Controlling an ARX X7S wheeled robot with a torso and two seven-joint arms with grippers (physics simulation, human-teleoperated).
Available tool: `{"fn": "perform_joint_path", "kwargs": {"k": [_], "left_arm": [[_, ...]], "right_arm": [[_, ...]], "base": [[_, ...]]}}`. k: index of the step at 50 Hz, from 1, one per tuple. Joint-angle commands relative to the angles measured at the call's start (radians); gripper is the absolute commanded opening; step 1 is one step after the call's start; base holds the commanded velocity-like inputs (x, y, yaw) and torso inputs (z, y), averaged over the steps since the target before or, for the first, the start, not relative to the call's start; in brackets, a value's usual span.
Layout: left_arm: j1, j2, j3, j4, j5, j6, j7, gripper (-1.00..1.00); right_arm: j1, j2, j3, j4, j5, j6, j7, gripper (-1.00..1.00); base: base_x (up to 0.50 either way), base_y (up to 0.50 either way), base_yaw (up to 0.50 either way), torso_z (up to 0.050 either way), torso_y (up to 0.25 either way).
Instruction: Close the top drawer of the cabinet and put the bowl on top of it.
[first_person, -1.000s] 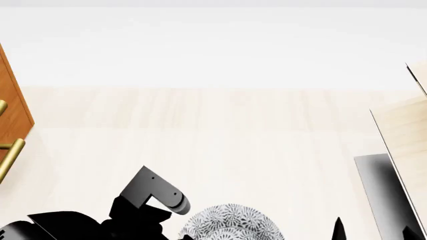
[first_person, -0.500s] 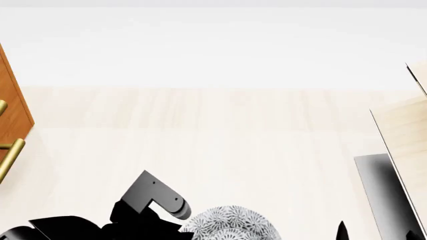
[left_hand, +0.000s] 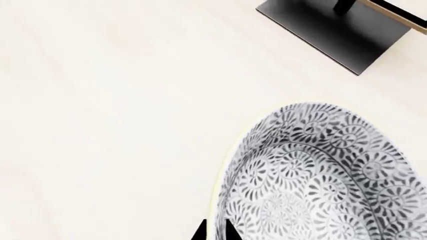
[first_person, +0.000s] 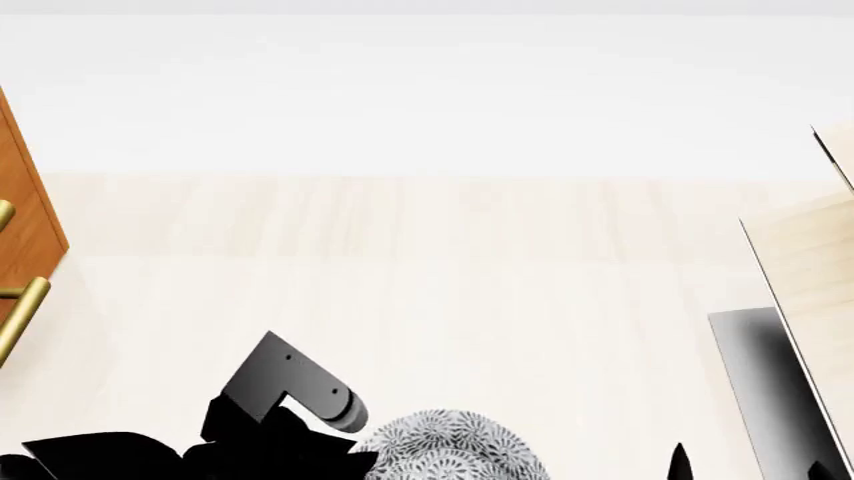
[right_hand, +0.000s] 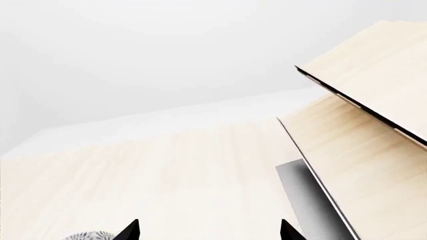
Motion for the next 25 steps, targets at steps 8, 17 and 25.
{"fn": "perform_joint_path", "kwargs": {"k": [8,17,25], "left_arm": [[-0.001,-0.041,-0.026,0.116,-0.02,-0.048,-0.069,-1.0],[0.0,-0.071,-0.018,0.204,-0.017,-0.049,-0.082,-1.0],[-0.005,-0.081,-0.04,0.223,-0.031,-0.058,-0.104,-1.0]], "right_arm": [[-0.01,0.01,0.016,-0.02,0.021,0.0,0.009,1.0],[-0.013,0.009,0.012,-0.015,0.016,-0.007,0.004,1.0],[-0.02,0.008,0.013,-0.015,0.015,-0.013,0.002,1.0]], "base": [[0.0,0.0,0.0,0.0,0.0],[0.0,0.0,0.0,0.0,0.0],[0.0,0.0,0.0,0.0,0.0]]}}
